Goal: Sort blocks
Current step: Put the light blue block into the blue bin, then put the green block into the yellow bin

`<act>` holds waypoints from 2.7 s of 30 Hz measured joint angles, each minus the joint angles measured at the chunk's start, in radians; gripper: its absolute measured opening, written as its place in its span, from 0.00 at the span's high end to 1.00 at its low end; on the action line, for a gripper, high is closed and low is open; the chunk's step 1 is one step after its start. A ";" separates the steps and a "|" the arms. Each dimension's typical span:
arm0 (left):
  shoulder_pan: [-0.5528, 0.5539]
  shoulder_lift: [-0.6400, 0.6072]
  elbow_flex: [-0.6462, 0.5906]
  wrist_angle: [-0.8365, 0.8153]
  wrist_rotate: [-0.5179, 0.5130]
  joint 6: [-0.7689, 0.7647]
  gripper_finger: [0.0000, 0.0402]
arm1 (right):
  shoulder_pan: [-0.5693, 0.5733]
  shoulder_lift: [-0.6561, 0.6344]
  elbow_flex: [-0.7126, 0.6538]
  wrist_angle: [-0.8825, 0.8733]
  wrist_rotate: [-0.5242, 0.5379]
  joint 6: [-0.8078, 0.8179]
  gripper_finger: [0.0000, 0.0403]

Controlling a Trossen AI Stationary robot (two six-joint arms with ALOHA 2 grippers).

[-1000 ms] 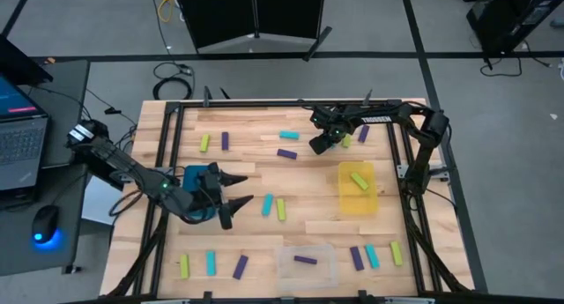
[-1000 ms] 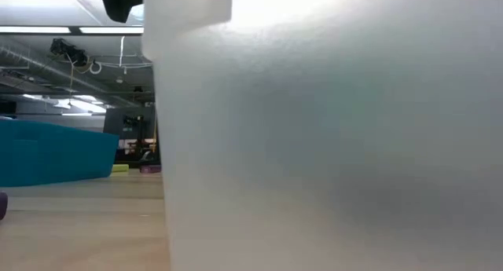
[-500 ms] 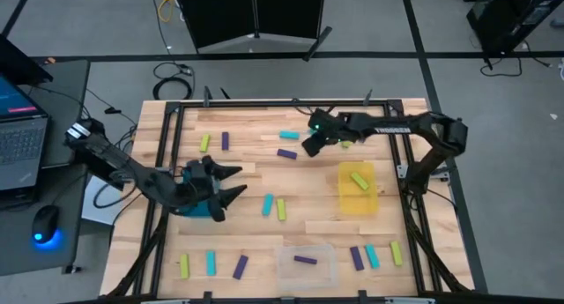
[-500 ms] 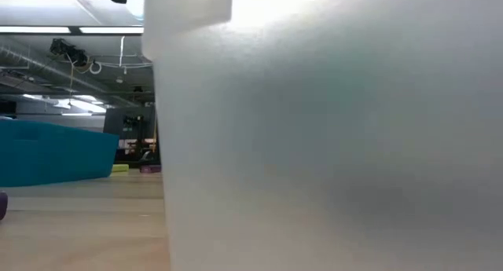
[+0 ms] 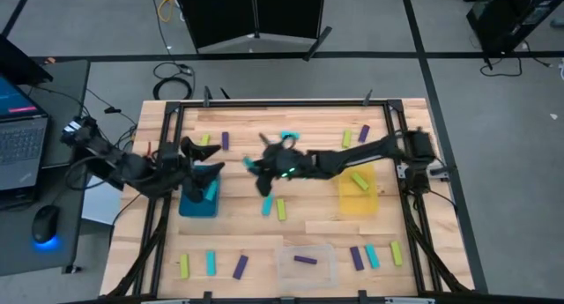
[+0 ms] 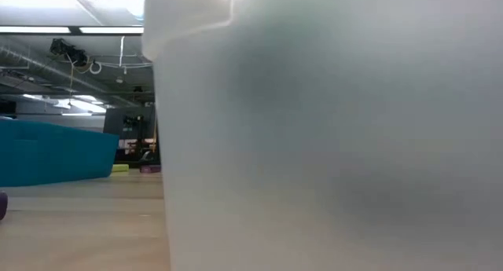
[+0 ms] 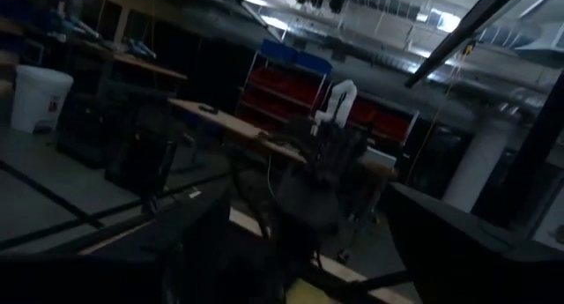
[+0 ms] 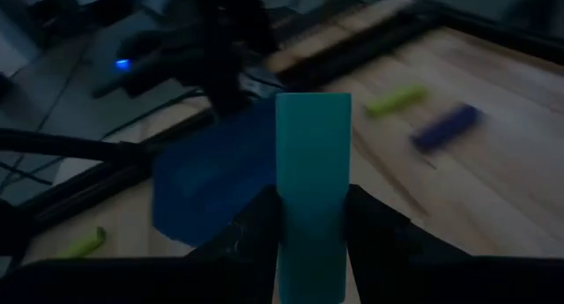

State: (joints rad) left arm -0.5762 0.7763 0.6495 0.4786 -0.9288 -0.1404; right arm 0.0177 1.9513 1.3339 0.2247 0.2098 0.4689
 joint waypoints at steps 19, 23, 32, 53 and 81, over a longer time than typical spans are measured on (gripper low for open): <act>0.000 -0.039 0.000 -0.026 0.016 0.003 0.24 | 0.038 0.666 0.861 -0.039 -0.089 -0.130 0.72; 0.000 -0.039 0.000 -0.033 0.016 0.001 0.24 | 0.038 0.746 0.982 -0.119 -0.182 -0.134 0.71; -0.002 -0.038 0.000 -0.055 0.063 -0.023 0.24 | 0.030 0.679 0.947 -0.240 -0.121 -0.284 0.17; 0.081 0.232 0.019 -0.364 0.067 -0.366 0.28 | 0.097 -0.473 -0.635 0.533 0.217 -0.363 0.34; 0.180 1.107 0.738 -0.945 0.438 -0.939 0.41 | 0.390 -1.408 -0.843 -0.121 0.759 -0.445 0.29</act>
State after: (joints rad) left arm -0.3963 1.8836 1.3874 -0.4665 -0.4903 -1.0792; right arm 0.4073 0.5436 0.4908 0.1040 0.9691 0.0235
